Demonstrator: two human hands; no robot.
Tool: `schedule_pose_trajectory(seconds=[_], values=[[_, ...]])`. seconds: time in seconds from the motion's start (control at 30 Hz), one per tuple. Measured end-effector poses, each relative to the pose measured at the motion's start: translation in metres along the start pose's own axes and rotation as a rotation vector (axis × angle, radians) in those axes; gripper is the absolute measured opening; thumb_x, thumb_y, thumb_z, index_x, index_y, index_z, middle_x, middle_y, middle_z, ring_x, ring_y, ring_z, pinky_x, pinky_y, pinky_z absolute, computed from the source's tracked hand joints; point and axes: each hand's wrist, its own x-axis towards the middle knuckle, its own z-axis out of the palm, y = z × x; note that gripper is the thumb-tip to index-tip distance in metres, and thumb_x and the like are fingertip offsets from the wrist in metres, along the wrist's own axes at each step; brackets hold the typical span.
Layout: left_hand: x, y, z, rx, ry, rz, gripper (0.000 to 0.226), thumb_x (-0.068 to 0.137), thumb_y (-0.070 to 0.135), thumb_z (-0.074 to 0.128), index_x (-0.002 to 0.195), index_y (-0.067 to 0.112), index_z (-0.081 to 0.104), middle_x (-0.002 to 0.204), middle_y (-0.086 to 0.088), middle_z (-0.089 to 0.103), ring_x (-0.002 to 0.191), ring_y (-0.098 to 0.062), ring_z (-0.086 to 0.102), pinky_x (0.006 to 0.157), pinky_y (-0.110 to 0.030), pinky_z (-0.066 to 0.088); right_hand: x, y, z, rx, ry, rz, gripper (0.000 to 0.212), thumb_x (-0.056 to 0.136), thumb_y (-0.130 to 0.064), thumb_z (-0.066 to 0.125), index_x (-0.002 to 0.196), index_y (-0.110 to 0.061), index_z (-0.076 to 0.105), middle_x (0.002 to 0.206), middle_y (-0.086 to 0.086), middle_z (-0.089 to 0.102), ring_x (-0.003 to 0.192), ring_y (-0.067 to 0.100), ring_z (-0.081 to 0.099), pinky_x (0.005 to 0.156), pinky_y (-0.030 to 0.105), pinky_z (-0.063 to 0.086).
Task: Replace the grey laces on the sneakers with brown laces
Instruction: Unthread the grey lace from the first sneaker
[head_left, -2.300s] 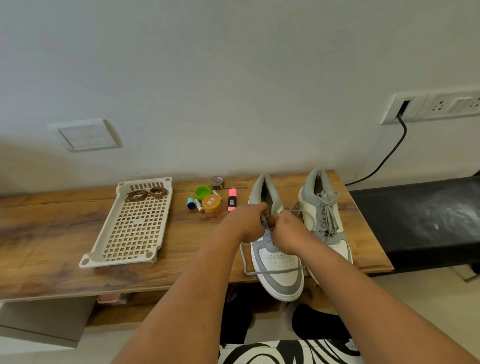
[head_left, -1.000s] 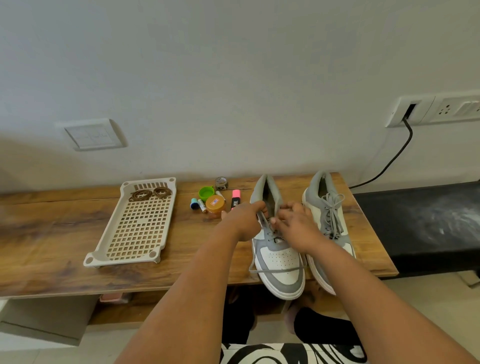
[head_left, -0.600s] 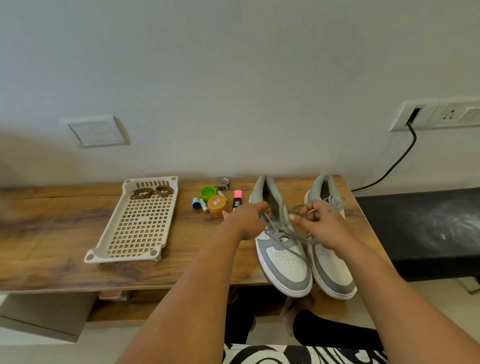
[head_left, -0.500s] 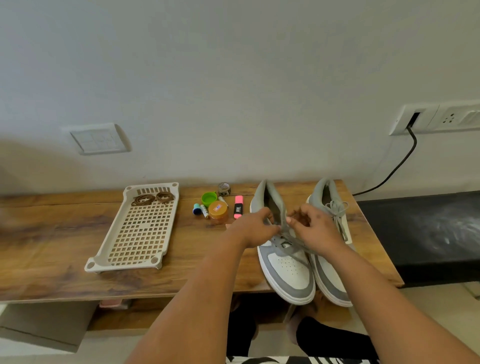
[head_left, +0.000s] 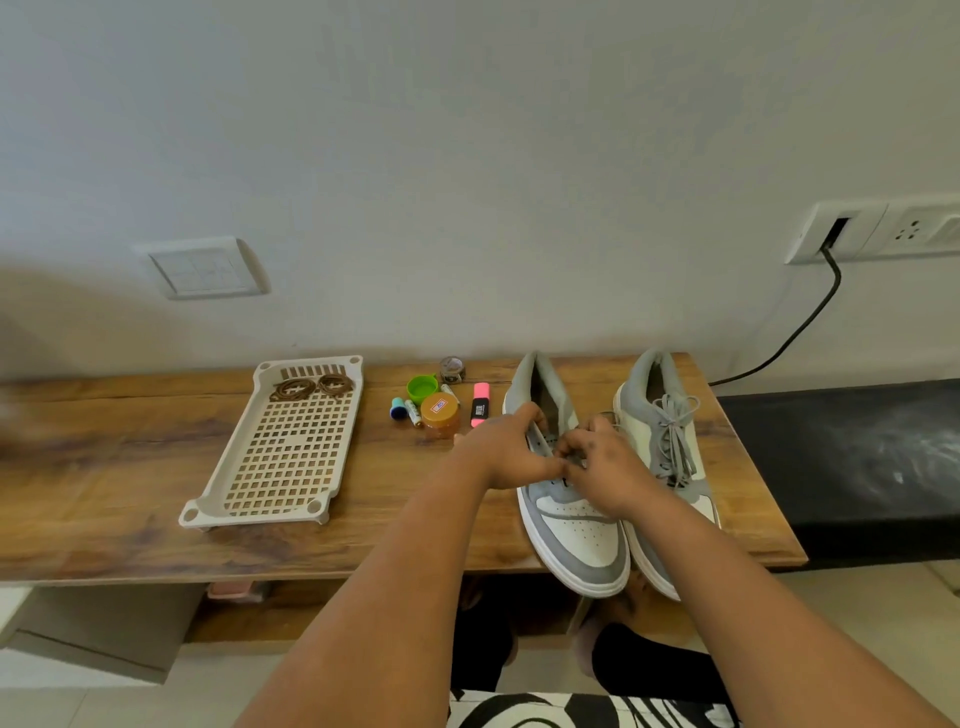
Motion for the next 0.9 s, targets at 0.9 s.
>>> schedule_pose_trajectory(seconds=[0.9], values=[[0.001, 0.000, 0.001, 0.206, -0.020, -0.083, 0.087, 0.080, -0.001, 0.059, 0.150, 0.034, 0.020, 0.138, -0.004, 0.048, 0.125, -0.030, 0.049, 0.108, -0.062, 0.034, -0.008, -0.002, -0.030, -0.070, 0.155, -0.148, 0.022, 0.090, -0.038, 0.066, 0.109, -0.028, 0.068, 0.116, -0.007, 0.049, 0.110, 0.010, 0.044, 0.090, 0.025, 0.042]])
